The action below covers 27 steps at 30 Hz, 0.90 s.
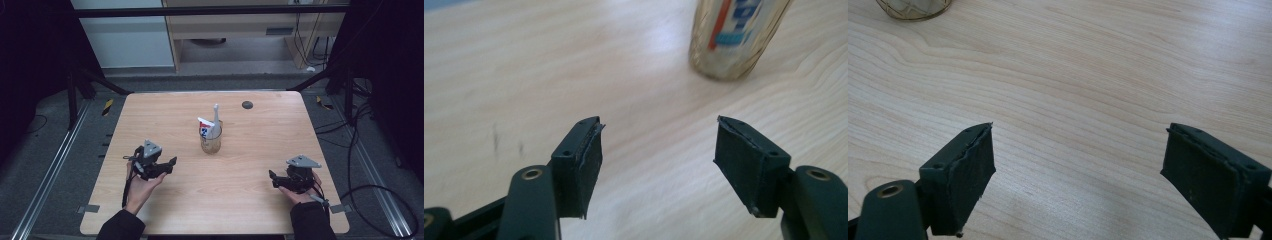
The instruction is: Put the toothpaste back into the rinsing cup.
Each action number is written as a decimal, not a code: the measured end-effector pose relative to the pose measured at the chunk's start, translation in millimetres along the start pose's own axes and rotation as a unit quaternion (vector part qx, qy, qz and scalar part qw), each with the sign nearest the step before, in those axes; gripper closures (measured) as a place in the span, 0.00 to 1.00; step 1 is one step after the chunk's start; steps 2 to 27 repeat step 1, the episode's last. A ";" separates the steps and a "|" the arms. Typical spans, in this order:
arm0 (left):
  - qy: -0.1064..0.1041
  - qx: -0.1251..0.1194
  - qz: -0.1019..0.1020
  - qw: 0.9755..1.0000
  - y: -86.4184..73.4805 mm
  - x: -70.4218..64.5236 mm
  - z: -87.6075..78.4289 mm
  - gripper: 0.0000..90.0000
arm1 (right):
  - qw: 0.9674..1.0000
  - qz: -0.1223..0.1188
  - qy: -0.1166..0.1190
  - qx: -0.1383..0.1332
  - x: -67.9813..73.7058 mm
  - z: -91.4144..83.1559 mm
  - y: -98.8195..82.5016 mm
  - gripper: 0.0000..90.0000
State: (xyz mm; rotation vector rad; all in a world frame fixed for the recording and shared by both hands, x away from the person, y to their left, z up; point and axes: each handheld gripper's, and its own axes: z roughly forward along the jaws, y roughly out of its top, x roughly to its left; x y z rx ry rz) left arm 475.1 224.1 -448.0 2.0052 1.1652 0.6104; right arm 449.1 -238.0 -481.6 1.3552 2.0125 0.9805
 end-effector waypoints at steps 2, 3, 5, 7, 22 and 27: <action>0.003 0.002 -0.003 1.000 -4.2 2.3 -1.7 0.38 | 1.000 0.001 0.000 0.001 0.5 -0.3 0.2 0.14; 0.003 0.002 -0.003 1.000 -4.2 2.3 -1.7 0.38 | 1.000 0.001 0.000 0.001 0.5 -0.3 0.2 0.14; 0.003 0.002 -0.003 1.000 -4.2 2.3 -1.7 0.38 | 1.000 0.001 0.000 0.001 0.5 -0.3 0.2 0.14; 0.003 0.002 -0.003 1.000 -4.2 2.3 -1.7 0.38 | 1.000 0.001 0.000 0.001 0.5 -0.3 0.2 0.14; 0.003 0.002 -0.003 1.000 -4.2 2.3 -1.7 0.38 | 1.000 0.001 0.000 0.001 0.5 -0.3 0.2 0.14; 0.003 0.002 -0.003 1.000 -4.2 2.3 -1.7 0.38 | 1.000 0.001 0.000 0.001 0.5 -0.3 0.2 0.14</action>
